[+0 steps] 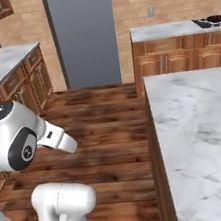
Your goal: Take the chicken drumsticks from the pan and place one on each plate on the dining counter.
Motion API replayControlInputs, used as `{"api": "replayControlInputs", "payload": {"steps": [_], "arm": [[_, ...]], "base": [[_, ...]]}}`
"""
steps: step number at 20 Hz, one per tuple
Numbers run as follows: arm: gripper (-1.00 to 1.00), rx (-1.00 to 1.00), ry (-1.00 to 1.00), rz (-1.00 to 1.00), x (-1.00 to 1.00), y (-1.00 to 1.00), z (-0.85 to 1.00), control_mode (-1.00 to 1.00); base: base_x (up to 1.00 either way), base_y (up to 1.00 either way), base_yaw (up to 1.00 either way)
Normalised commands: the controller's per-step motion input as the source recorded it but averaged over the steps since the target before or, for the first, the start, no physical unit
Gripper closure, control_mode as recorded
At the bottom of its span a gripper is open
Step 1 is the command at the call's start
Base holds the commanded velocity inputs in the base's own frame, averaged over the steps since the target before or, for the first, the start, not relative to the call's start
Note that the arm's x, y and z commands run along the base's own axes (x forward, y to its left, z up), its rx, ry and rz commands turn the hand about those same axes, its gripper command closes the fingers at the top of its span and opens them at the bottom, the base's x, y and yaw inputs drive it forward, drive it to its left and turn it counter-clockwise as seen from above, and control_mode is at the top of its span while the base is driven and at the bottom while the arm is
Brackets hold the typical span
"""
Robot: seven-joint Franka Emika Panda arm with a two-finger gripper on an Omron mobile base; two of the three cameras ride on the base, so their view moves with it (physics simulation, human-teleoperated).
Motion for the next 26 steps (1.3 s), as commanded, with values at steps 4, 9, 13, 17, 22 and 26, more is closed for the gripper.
{"api": "replayControlInputs", "payload": {"steps": [4, 9, 13, 17, 22, 26], "arm": [[-1.0, 0.0, 0.0, 0.0, 0.0, 0.0, 0.0, 1.0], [-1.0, 0.0, 0.0, 0.0, 0.0, 0.0, 0.0, 1.0], [-1.0, 0.0, 0.0, 0.0, 0.0, 0.0, 0.0, 1.0], [-1.0, 0.0, 0.0, 0.0, 0.0, 0.0, 0.0, 1.0], [-1.0, 0.0, 0.0, 0.0, 0.0, 0.0, 0.0, 1.0], [-1.0, 0.0, 0.0, 0.0, 0.0, 0.0, 0.0, 1.0]], "base": [[1.0, 0.76, -0.29], [1.0, 0.9, -0.33], [1.0, 0.96, -0.5], [1.0, 0.73, -0.48], [1.0, 0.42, -0.45], [1.0, 0.42, -0.31]]}}
